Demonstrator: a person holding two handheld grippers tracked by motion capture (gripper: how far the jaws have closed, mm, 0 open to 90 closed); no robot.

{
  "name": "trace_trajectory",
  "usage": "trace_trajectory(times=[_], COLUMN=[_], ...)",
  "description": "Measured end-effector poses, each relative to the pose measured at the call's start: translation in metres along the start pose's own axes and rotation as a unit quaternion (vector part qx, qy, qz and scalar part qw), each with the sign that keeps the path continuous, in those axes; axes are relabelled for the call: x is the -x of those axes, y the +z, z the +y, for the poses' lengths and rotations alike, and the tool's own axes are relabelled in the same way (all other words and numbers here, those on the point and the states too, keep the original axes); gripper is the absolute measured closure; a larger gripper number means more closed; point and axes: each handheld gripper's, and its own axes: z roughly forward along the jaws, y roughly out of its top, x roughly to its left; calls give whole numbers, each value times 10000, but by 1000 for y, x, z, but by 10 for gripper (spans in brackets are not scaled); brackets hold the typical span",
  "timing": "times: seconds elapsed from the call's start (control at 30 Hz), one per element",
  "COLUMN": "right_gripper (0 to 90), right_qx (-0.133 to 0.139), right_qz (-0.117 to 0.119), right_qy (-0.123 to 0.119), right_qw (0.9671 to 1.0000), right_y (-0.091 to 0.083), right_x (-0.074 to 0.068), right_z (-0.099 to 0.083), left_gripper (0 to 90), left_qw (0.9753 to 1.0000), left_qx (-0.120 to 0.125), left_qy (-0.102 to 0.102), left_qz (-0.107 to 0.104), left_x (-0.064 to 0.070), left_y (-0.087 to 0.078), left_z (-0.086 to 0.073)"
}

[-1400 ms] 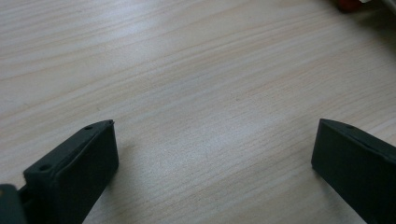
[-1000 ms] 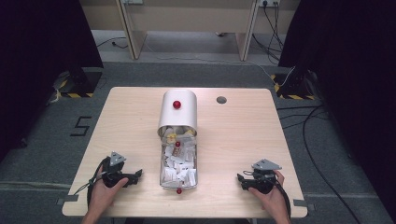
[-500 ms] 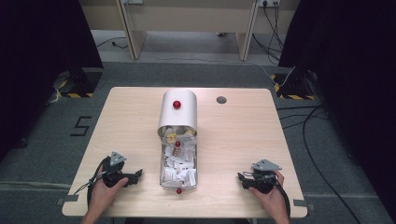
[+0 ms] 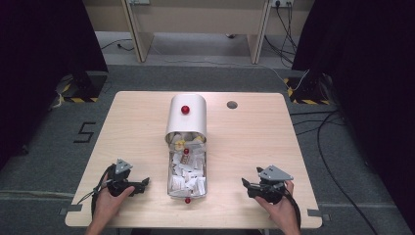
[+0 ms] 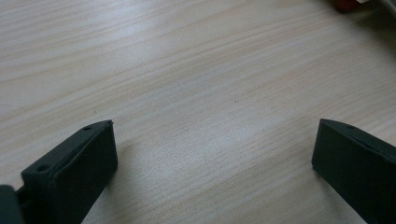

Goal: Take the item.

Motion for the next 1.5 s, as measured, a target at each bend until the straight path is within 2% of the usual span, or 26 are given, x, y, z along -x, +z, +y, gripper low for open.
trace_trajectory(times=[0.3,0.93,1.5], right_gripper=[324,337,345], right_qx=[143,254,314], right_qz=[198,496,803], right_qy=[-132,-308,-529], right_qw=[9996,9980,9949], right_y=[-2,-1,7], right_x=[-15,-35,-56], right_z=[11,25,38], left_gripper=[0,0,0], left_qw=[10000,10000,10000], left_qx=[-1,0,-3], left_qy=[1,4,12], left_qz=[-1,-6,-9], left_x=[0,0,0], left_y=[0,0,0], left_z=[0,0,0])
